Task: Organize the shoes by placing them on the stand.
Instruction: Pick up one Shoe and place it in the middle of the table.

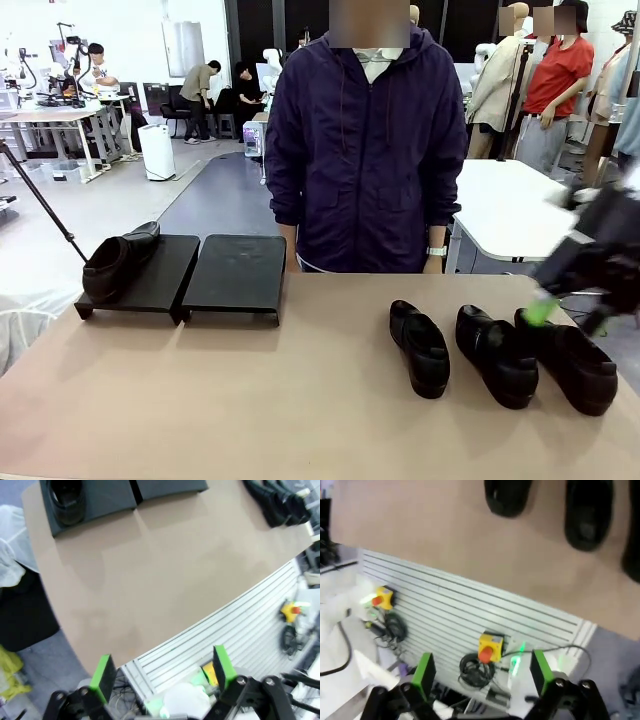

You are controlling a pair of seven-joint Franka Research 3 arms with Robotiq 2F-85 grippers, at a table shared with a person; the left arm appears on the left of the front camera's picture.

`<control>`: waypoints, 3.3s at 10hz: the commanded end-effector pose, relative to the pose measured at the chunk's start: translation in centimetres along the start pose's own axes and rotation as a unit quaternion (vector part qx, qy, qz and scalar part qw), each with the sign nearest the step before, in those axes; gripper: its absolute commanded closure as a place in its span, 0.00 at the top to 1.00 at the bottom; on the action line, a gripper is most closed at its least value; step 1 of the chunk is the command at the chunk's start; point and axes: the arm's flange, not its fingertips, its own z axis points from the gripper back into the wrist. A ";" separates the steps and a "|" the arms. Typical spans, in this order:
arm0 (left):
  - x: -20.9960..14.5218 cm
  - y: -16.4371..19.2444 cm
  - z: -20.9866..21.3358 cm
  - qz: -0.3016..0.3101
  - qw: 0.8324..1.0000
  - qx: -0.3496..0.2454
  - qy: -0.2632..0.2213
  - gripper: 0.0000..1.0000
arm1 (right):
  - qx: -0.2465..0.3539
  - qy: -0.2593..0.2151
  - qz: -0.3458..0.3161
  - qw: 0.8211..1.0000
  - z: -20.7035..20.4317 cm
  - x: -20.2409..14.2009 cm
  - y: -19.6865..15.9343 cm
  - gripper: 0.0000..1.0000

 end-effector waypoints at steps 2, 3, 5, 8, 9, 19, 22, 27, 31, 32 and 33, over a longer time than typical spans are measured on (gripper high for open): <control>0.0 0.1 0.1 -0.001 1.000 -0.002 0.002 1.00 | -0.014 -0.011 0.004 1.000 -4.0 5.3 1.0 1.00; 0.0 0.1 0.1 -0.001 1.000 -0.002 0.002 1.00 | 0.004 -0.031 0.010 0.999 -2.3 2.8 -0.2 1.00; 0.0 0.1 0.1 -0.001 1.000 -0.002 0.002 1.00 | -0.023 0.002 0.010 1.000 -4.7 4.3 1.7 1.00; 0.0 0.1 0.1 -0.001 1.000 -0.002 0.002 1.00 | -0.037 -0.031 -0.022 0.999 -5.8 10.4 2.7 1.00; 0.0 0.1 0.1 -0.001 1.000 -0.002 0.002 1.00 | -0.039 -0.034 -0.012 0.999 -6.2 12.4 3.2 1.00; 0.0 0.1 0.1 -0.001 1.000 -0.002 0.002 1.00 | -0.094 -0.009 -0.118 0.989 -18.9 21.8 3.0 1.00; 0.0 0.1 0.1 -0.001 1.000 -0.002 0.002 1.00 | -0.107 -0.015 -0.112 0.988 -19.4 21.7 3.1 0.31; 0.0 0.1 0.1 -0.001 1.000 -0.002 0.002 1.00 | -0.117 -0.006 -0.086 0.989 -19.1 21.7 2.8 0.00; 0.0 0.1 0.1 -0.001 1.000 -0.002 0.002 1.00 | -0.113 0.001 -0.079 0.990 -19.0 21.6 2.6 0.00; 0.0 0.1 0.1 -0.001 1.000 -0.002 0.002 1.00 | -0.114 0.002 -0.076 0.991 -19.0 21.6 2.5 0.00; 0.0 0.1 0.1 -0.001 1.000 -0.002 0.002 1.00 | -0.114 0.005 -0.079 0.990 -19.0 21.7 2.4 0.00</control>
